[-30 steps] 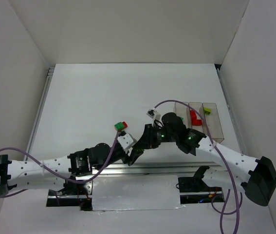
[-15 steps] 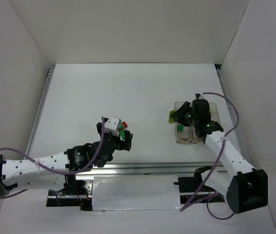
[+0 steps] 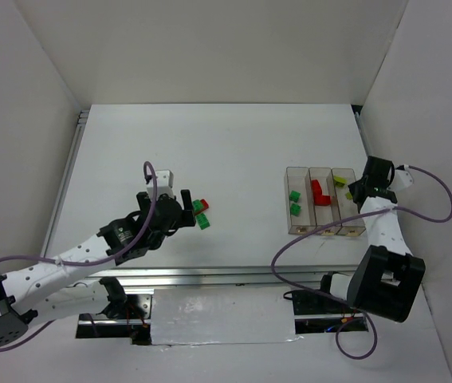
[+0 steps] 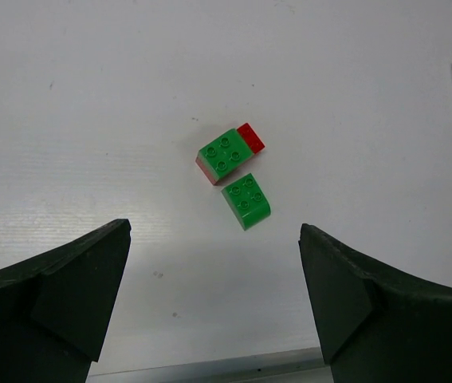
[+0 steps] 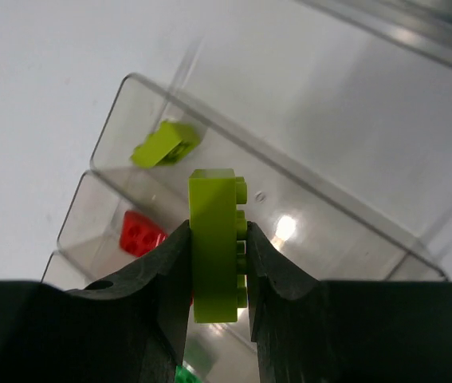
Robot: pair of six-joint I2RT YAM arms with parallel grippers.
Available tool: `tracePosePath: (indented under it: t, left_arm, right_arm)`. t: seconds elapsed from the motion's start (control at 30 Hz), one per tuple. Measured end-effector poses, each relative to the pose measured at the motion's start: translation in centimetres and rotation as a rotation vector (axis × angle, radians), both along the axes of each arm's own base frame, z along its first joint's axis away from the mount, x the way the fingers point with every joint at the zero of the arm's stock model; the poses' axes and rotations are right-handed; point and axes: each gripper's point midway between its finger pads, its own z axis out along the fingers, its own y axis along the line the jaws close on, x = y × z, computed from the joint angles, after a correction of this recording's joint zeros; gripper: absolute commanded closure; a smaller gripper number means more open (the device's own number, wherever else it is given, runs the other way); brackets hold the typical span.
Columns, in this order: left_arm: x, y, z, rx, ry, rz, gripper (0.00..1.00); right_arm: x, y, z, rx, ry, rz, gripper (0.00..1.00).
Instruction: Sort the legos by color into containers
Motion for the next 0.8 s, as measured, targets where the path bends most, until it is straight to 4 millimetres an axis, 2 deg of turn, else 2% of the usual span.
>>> tracePosePath:
  t: [0.13,0.27,0.43,0.57,0.63,0.67,0.8]
  left_arm:
    - [-0.3,-0.6,-0.7,-0.007,0.037,-0.039,0.01]
    - [-0.5,-1.3,-2.0,0.013,0.080,-0.065,0.01]
    - [-0.6,-1.4,-2.6,0.022,0.102,-0.073,0.01]
    - [-0.6,-1.4,-2.6,0.021,0.103,-0.071,0.01]
    - [-0.6,-1.3,-2.6,0.022,0.104,-0.071,0.00]
    - [-0.6,-1.3,-2.6,0.022,0.104,-0.071,0.01]
    - [-0.6,-1.3,-2.8,0.027,0.108,-0.069,0.01]
  right_arm:
    - [-0.5,-1.9,-1.3,0.004,0.044,-0.064,0.93]
    - [-0.6,-1.7,-2.7,0.025,0.086,-0.058,0.89]
    - [-0.2,-1.3,-2.7,0.040,0.070,-0.034,0.89]
    - [0.1,-1.0,-2.6,0.050,0.058,-0.016,0.82]
    - [0.3,-0.8,-2.5,0.056,0.050,-0.005,0.57]
    - [0.4,-0.8,-2.5,0.060,0.048,-0.001,0.38]
    - [0.5,-0.7,-2.8,0.065,0.053,0.007,0.26]
